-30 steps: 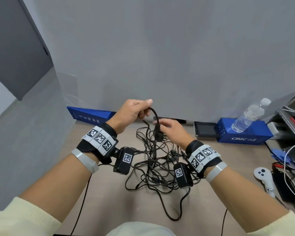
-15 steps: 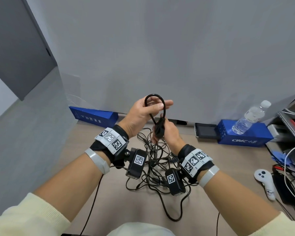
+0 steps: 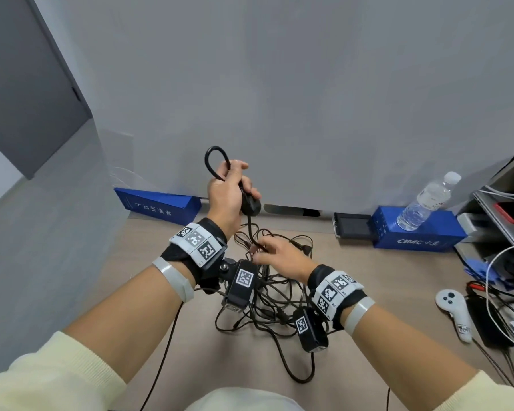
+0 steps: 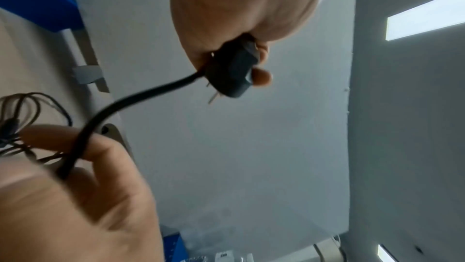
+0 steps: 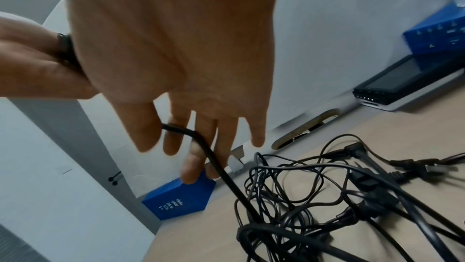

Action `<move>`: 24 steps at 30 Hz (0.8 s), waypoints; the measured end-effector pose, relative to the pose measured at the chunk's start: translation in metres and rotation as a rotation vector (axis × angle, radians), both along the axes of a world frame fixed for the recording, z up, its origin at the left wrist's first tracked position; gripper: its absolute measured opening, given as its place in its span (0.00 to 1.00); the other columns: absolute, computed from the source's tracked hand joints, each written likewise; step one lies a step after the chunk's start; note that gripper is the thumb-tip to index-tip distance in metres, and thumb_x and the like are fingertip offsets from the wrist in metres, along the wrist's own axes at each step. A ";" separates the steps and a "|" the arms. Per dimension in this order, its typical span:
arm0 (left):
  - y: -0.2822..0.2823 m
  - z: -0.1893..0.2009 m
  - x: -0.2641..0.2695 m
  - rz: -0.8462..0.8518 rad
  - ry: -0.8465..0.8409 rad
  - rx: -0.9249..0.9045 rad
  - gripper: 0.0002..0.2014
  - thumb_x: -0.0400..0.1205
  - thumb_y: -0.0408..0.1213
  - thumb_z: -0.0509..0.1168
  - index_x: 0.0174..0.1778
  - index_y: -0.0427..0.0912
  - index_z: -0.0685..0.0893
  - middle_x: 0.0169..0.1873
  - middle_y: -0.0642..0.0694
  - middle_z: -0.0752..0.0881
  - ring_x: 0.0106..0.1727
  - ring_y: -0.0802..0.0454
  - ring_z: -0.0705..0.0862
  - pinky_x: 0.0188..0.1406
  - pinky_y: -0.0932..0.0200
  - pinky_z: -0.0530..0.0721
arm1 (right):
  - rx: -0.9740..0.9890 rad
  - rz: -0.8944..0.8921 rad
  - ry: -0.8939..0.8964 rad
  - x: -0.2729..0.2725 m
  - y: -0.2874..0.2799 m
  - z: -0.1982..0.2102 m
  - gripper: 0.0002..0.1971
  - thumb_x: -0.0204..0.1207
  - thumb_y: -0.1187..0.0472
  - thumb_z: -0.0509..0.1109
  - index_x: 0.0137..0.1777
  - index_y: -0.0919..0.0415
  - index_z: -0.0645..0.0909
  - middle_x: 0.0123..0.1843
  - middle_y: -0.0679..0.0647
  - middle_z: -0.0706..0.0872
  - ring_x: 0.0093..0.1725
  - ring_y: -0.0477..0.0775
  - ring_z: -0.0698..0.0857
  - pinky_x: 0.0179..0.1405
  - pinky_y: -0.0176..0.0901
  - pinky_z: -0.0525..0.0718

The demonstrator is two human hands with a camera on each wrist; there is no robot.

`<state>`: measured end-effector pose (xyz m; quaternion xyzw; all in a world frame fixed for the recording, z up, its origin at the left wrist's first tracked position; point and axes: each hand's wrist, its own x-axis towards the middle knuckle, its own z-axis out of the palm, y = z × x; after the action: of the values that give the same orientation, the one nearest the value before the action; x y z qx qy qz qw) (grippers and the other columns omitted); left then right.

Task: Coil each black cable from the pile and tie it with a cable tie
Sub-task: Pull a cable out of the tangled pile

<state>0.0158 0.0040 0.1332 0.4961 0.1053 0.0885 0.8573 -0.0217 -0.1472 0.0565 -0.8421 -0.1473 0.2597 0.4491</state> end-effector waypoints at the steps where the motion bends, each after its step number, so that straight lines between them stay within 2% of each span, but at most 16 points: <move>1: 0.002 -0.003 0.004 0.042 0.006 -0.011 0.11 0.92 0.40 0.55 0.48 0.41 0.79 0.22 0.48 0.72 0.23 0.50 0.74 0.26 0.57 0.80 | -0.017 0.029 -0.005 -0.003 0.000 -0.001 0.08 0.79 0.56 0.71 0.56 0.52 0.86 0.53 0.56 0.91 0.48 0.51 0.88 0.63 0.59 0.86; 3: 0.007 -0.008 0.010 0.122 0.018 -0.017 0.10 0.92 0.38 0.53 0.50 0.43 0.78 0.24 0.48 0.71 0.24 0.51 0.71 0.24 0.58 0.77 | 0.005 0.066 -0.002 -0.007 0.002 0.004 0.06 0.80 0.59 0.71 0.52 0.49 0.86 0.49 0.60 0.89 0.40 0.52 0.85 0.51 0.59 0.87; 5: 0.012 -0.014 0.013 0.196 0.039 0.033 0.07 0.91 0.34 0.54 0.51 0.46 0.76 0.26 0.48 0.72 0.24 0.53 0.73 0.24 0.59 0.77 | 0.012 0.099 -0.035 -0.006 0.003 0.014 0.06 0.79 0.56 0.71 0.51 0.44 0.87 0.46 0.55 0.89 0.39 0.55 0.84 0.47 0.57 0.85; 7: 0.018 -0.024 0.016 0.227 0.075 0.317 0.06 0.89 0.35 0.56 0.55 0.51 0.76 0.29 0.46 0.77 0.25 0.55 0.77 0.26 0.57 0.79 | 0.007 0.123 -0.093 -0.001 0.002 0.022 0.07 0.79 0.54 0.71 0.53 0.45 0.89 0.49 0.54 0.91 0.45 0.57 0.87 0.52 0.56 0.86; 9: 0.025 -0.036 0.015 0.162 0.074 0.702 0.08 0.88 0.39 0.58 0.58 0.57 0.77 0.35 0.43 0.82 0.32 0.51 0.80 0.32 0.51 0.82 | 0.009 0.106 -0.138 0.004 0.002 0.033 0.06 0.80 0.55 0.72 0.53 0.46 0.89 0.50 0.54 0.92 0.50 0.60 0.89 0.57 0.57 0.86; 10: 0.027 -0.040 0.014 0.104 0.066 0.845 0.08 0.88 0.41 0.59 0.59 0.58 0.78 0.38 0.45 0.83 0.35 0.49 0.81 0.37 0.48 0.83 | 0.008 0.085 -0.169 0.008 0.001 0.036 0.06 0.80 0.56 0.73 0.53 0.47 0.90 0.49 0.53 0.92 0.50 0.59 0.89 0.57 0.56 0.86; 12: 0.028 -0.043 0.010 -0.020 0.076 0.975 0.06 0.88 0.45 0.61 0.59 0.56 0.79 0.42 0.48 0.84 0.41 0.47 0.83 0.42 0.48 0.83 | 0.000 0.049 -0.246 0.014 0.000 0.041 0.04 0.80 0.58 0.74 0.51 0.53 0.90 0.45 0.49 0.92 0.46 0.49 0.88 0.53 0.46 0.86; 14: 0.027 -0.042 0.006 -0.187 0.091 0.964 0.08 0.86 0.54 0.62 0.52 0.55 0.81 0.38 0.49 0.83 0.38 0.47 0.82 0.40 0.51 0.81 | -0.013 0.008 -0.312 0.019 -0.002 0.043 0.02 0.77 0.57 0.78 0.47 0.53 0.89 0.40 0.43 0.89 0.39 0.40 0.84 0.46 0.37 0.82; 16: 0.024 -0.038 -0.001 -0.391 0.120 0.976 0.16 0.85 0.62 0.60 0.48 0.54 0.82 0.31 0.52 0.80 0.33 0.51 0.79 0.39 0.53 0.78 | -0.037 -0.062 -0.368 0.023 -0.003 0.040 0.06 0.73 0.53 0.81 0.42 0.50 0.86 0.35 0.42 0.85 0.35 0.39 0.80 0.40 0.36 0.79; 18: 0.023 -0.036 -0.007 -0.600 0.187 0.952 0.24 0.82 0.67 0.58 0.50 0.50 0.86 0.28 0.53 0.79 0.29 0.54 0.78 0.36 0.57 0.76 | -0.039 -0.128 -0.402 0.028 -0.005 0.038 0.09 0.69 0.51 0.84 0.42 0.50 0.87 0.36 0.42 0.87 0.36 0.39 0.82 0.41 0.37 0.81; 19: 0.024 -0.037 -0.009 -0.703 0.234 0.902 0.28 0.81 0.69 0.59 0.52 0.45 0.86 0.28 0.52 0.78 0.28 0.54 0.76 0.33 0.58 0.76 | -0.048 -0.154 -0.422 0.031 -0.006 0.038 0.09 0.69 0.51 0.84 0.42 0.51 0.87 0.36 0.42 0.88 0.36 0.38 0.83 0.41 0.36 0.81; 21: 0.028 -0.039 -0.012 -0.891 0.314 0.830 0.27 0.80 0.65 0.66 0.52 0.39 0.83 0.28 0.50 0.76 0.27 0.55 0.75 0.30 0.61 0.75 | -0.090 -0.216 -0.452 0.037 -0.013 0.039 0.09 0.70 0.51 0.84 0.39 0.52 0.86 0.33 0.43 0.86 0.33 0.38 0.80 0.35 0.34 0.76; 24: 0.033 -0.041 -0.014 -1.065 0.354 0.857 0.21 0.77 0.53 0.74 0.52 0.40 0.79 0.31 0.46 0.76 0.28 0.53 0.76 0.26 0.63 0.76 | -0.117 -0.221 -0.446 0.041 -0.019 0.040 0.11 0.69 0.49 0.84 0.38 0.53 0.87 0.33 0.46 0.87 0.33 0.42 0.82 0.34 0.34 0.77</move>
<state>0.0014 0.0373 0.0919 0.7809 -0.0580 -0.3916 0.4832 0.0197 -0.1659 0.0961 -0.9141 -0.1343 0.0248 0.3817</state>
